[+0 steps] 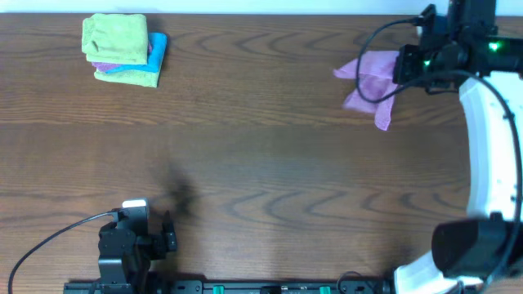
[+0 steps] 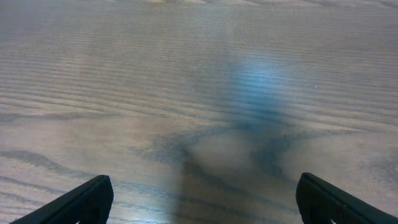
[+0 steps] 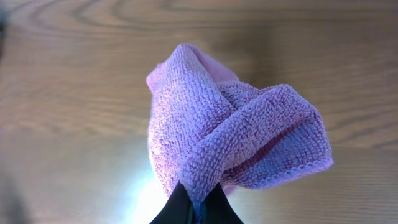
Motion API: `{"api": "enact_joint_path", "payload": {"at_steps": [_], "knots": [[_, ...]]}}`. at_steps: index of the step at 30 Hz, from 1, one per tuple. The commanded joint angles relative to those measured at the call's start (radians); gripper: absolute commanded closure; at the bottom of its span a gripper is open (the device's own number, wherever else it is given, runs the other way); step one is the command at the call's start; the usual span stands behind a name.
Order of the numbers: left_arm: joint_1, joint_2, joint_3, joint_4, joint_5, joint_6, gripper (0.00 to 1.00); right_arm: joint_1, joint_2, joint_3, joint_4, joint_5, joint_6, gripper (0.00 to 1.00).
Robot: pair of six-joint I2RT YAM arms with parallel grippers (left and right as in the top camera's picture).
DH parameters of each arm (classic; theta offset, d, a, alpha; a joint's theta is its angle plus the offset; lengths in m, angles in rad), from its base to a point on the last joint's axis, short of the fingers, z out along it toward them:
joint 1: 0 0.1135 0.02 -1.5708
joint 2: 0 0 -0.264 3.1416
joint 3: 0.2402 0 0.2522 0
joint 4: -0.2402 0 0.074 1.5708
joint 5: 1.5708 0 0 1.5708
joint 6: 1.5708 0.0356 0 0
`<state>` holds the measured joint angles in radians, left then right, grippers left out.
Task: Fold the cloth
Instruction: 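Carry the purple cloth with the right gripper toward table center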
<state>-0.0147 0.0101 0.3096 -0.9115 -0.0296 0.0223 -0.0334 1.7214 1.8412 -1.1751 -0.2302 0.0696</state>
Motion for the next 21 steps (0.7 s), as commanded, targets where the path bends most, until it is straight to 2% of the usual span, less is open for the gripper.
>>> {"api": "enact_joint_path", "payload": {"at_steps": [1, 11, 21], "knots": [[0.005, -0.006, -0.034, -0.031, -0.004, -0.007, 0.05, 0.064, -0.050, 0.010, -0.042, -0.024, -0.019, 0.98], [0.005, -0.006, -0.034, -0.031, -0.004, -0.007, 0.05, 0.296, -0.100, 0.010, -0.197, -0.089, 0.006, 0.98], [0.005, -0.006, -0.034, -0.031, -0.004, -0.007, 0.05, 0.494, -0.116, 0.010, -0.230, -0.072, 0.100, 0.98]]}}
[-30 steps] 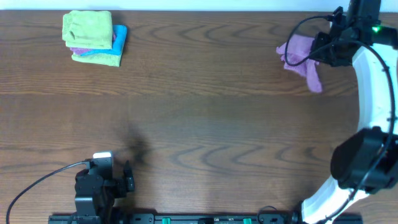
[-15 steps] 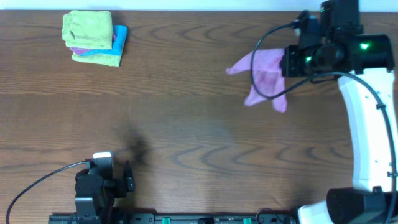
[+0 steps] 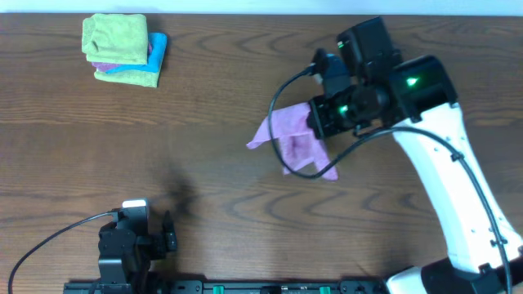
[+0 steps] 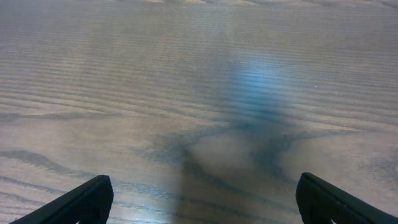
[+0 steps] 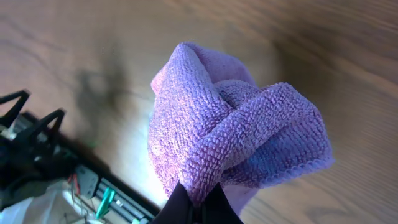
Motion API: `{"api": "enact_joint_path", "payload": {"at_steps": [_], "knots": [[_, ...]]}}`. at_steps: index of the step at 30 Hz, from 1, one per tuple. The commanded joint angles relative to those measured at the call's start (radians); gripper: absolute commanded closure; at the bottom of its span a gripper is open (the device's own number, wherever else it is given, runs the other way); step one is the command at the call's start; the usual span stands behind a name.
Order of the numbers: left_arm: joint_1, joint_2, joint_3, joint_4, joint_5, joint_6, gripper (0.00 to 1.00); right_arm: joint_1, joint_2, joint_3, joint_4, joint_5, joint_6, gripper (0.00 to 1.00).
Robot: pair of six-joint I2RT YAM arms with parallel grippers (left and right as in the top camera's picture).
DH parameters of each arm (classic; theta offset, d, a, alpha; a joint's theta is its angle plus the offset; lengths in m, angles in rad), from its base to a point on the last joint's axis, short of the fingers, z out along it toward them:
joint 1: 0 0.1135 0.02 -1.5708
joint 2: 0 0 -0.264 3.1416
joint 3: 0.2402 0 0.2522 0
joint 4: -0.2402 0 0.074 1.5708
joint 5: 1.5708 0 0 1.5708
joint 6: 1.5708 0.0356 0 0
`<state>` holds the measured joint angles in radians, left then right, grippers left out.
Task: Fold the cloth
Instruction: 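Carry the purple cloth with the right gripper toward table center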
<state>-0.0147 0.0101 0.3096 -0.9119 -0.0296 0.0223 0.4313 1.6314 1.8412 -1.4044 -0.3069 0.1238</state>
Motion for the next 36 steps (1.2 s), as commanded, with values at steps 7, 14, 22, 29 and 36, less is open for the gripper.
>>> {"api": "enact_joint_path", "payload": {"at_steps": [7, 14, 22, 29, 36], "knots": [[0.005, -0.006, -0.034, -0.031, -0.004, -0.007, 0.05, 0.047, -0.025, 0.010, 0.056, 0.181, 0.063, 0.98], [0.005, -0.006, -0.034, -0.031, -0.004, -0.007, 0.05, 0.045, 0.014, 0.008, 0.147, 0.436, 0.061, 0.98], [0.005, -0.006, -0.034, -0.031, -0.004, -0.007, 0.05, -0.027, 0.160, 0.008, 0.240, 0.517, 0.051, 0.98], [0.005, -0.006, -0.034, -0.031, -0.004, -0.007, 0.05, -0.150, 0.226, 0.008, 0.281, 0.517, 0.051, 0.98], [0.005, -0.006, -0.034, -0.031, -0.004, -0.007, 0.05, -0.253, 0.227, 0.008, 0.314, 0.518, 0.051, 0.47]]}}
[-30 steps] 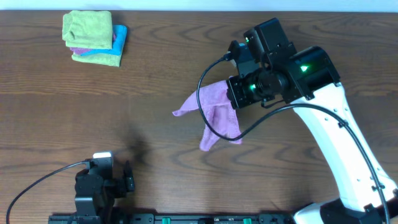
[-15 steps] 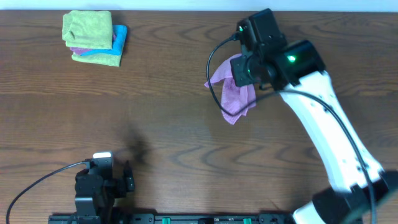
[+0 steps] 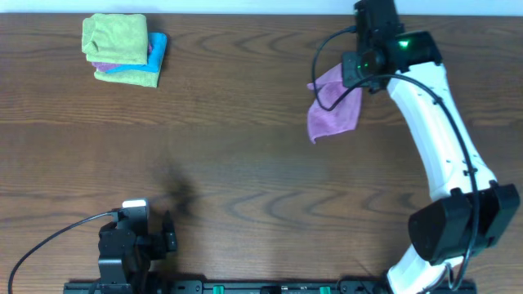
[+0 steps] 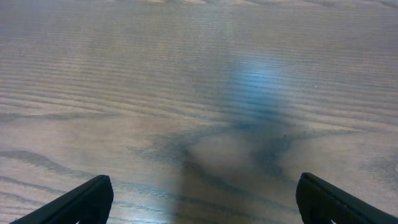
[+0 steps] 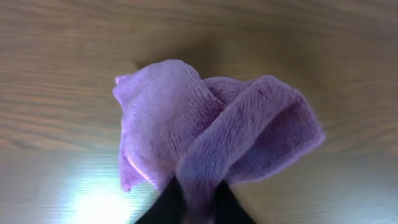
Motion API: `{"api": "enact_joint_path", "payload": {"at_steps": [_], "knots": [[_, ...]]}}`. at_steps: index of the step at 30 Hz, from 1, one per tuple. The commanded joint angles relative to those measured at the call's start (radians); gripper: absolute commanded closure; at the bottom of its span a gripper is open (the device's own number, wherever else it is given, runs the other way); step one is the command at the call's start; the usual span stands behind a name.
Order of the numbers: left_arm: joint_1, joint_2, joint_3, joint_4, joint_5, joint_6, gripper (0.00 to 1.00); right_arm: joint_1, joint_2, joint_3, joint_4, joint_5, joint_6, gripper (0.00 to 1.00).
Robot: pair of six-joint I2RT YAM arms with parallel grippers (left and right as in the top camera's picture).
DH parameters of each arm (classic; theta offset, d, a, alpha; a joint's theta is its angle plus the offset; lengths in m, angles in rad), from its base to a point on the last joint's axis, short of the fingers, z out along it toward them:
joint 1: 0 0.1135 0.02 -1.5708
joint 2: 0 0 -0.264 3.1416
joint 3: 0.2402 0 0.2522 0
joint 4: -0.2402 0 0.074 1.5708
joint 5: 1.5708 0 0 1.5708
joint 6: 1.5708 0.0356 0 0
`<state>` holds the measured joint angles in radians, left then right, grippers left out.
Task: Fold the cloth
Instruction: 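Carry the purple cloth with the right gripper toward table center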
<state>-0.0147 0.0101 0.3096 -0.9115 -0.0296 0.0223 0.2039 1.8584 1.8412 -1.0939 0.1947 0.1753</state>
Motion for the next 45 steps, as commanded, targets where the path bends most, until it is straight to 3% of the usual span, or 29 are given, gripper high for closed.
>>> {"api": "enact_joint_path", "payload": {"at_steps": [1, 2, 5, 17, 26, 45], "knots": [[0.005, -0.006, -0.034, -0.031, -0.004, -0.007, 0.05, -0.035, 0.000, 0.008, 0.003, 0.019, 0.000, 0.39], [0.005, -0.006, -0.034, -0.031, -0.004, -0.007, 0.05, -0.042, 0.000, 0.008, 0.003, 0.019, 0.000, 0.26], [0.005, -0.006, -0.034, -0.031, -0.004, -0.007, 0.05, -0.062, 0.000, 0.008, 0.002, 0.019, 0.000, 0.17], [0.005, -0.006, -0.034, -0.031, -0.004, -0.007, 0.05, -0.077, -0.001, 0.008, -0.063, -0.034, 0.038, 0.15], [0.005, -0.006, -0.034, -0.031, -0.004, -0.007, 0.05, -0.070, -0.001, 0.008, -0.243, -0.335, -0.024, 0.12], [0.005, -0.006, -0.034, -0.031, -0.004, -0.007, 0.05, 0.103, 0.063, -0.008, -0.190, -0.391, -0.156, 0.12]]}}
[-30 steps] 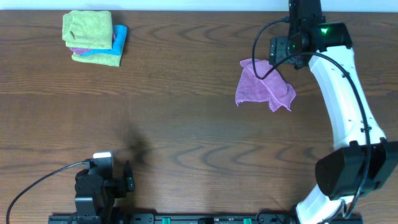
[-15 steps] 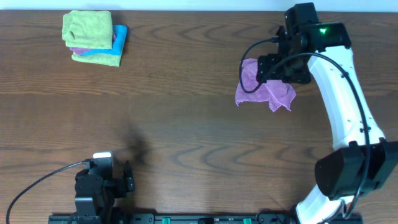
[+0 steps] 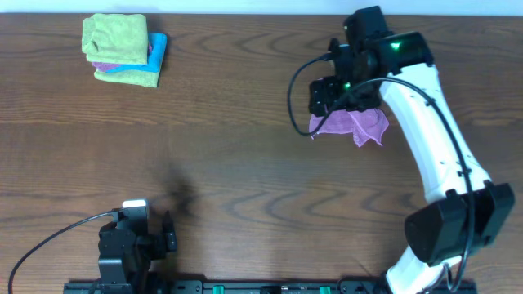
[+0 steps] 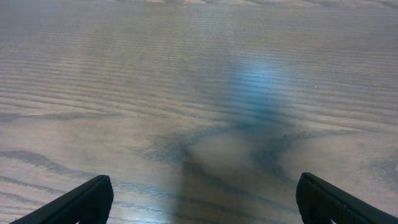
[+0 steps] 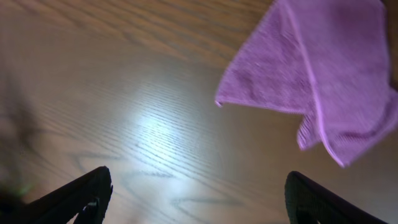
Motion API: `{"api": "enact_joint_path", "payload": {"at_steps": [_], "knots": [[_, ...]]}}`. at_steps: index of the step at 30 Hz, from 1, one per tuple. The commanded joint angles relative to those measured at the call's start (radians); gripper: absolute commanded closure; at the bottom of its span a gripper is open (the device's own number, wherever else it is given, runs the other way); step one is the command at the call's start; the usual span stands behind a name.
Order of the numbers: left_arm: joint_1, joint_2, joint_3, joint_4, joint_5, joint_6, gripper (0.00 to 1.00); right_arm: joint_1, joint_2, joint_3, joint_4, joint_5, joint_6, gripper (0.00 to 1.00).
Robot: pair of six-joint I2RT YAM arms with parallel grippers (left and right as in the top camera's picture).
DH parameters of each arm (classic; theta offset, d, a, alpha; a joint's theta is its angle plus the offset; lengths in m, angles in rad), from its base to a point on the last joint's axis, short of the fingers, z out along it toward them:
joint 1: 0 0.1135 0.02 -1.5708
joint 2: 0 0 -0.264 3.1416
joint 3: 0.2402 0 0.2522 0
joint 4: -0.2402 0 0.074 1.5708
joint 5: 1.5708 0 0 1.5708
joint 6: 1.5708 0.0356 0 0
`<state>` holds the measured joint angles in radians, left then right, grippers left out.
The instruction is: Fold the cloth
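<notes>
A purple cloth [image 3: 353,125] sits loosely spread and rumpled on the wooden table [image 3: 245,163], right of centre. In the right wrist view the purple cloth [image 5: 317,68] fills the upper right corner, clear of the fingers. My right gripper [image 3: 327,96] hovers over the cloth's left edge; seen from the wrist, the right gripper [image 5: 198,182] is open with only bare wood between its fingers. My left gripper [image 3: 167,233] rests at the front left edge, far from the cloth; in its own view the left gripper [image 4: 204,180] is open over bare table.
A stack of folded cloths [image 3: 122,49], green on top with blue and purple beneath, sits at the back left corner. The right arm's white links [image 3: 441,147] stretch from the front right toward the cloth. A black rail [image 3: 245,287] runs along the front edge.
My right gripper has opened and let go of the purple cloth. The cloth hung bunched from the shut fingers before; now it lies spread on the table, slightly nearer the front.
My right gripper held the bunched purple cloth at the back right. Then it held the cloth near the table's middle, then at the back right of centre, hanging down. Now the cloth is released there. The left arm stayed parked and open throughout.
</notes>
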<state>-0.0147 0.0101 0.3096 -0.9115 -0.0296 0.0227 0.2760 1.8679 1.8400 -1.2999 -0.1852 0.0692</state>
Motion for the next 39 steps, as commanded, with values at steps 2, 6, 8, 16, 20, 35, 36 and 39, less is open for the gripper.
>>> {"api": "enact_joint_path", "payload": {"at_steps": [2, 6, 8, 16, 20, 35, 36, 39], "knots": [[0.005, -0.006, -0.034, -0.031, -0.004, -0.008, 0.05, 0.058, 0.107, -0.006, 0.062, 0.013, -0.049, 0.12], [0.005, -0.006, -0.034, -0.031, -0.004, -0.008, 0.05, 0.079, 0.175, -0.006, 0.111, 0.032, -0.048, 0.14], [0.005, -0.006, -0.034, -0.031, -0.004, -0.008, 0.05, 0.079, 0.188, -0.006, 0.146, 0.042, -0.048, 0.15], [0.005, -0.006, -0.034, -0.031, -0.004, -0.008, 0.05, 0.074, 0.228, -0.008, 0.204, 0.087, -0.029, 0.14], [0.005, -0.006, -0.034, -0.031, -0.004, -0.008, 0.05, 0.069, 0.286, -0.008, 0.197, 0.107, -0.018, 0.15], [0.005, -0.006, -0.034, -0.031, -0.004, -0.008, 0.05, 0.053, 0.435, -0.008, 0.152, 0.212, 0.065, 0.24], [0.005, -0.006, -0.034, -0.031, -0.004, -0.008, 0.05, 0.051, 0.439, -0.008, 0.152, 0.211, 0.065, 0.25], [0.005, -0.006, -0.034, -0.031, -0.004, -0.008, 0.05, 0.050, 0.450, -0.009, 0.153, 0.212, 0.065, 0.30]]}}
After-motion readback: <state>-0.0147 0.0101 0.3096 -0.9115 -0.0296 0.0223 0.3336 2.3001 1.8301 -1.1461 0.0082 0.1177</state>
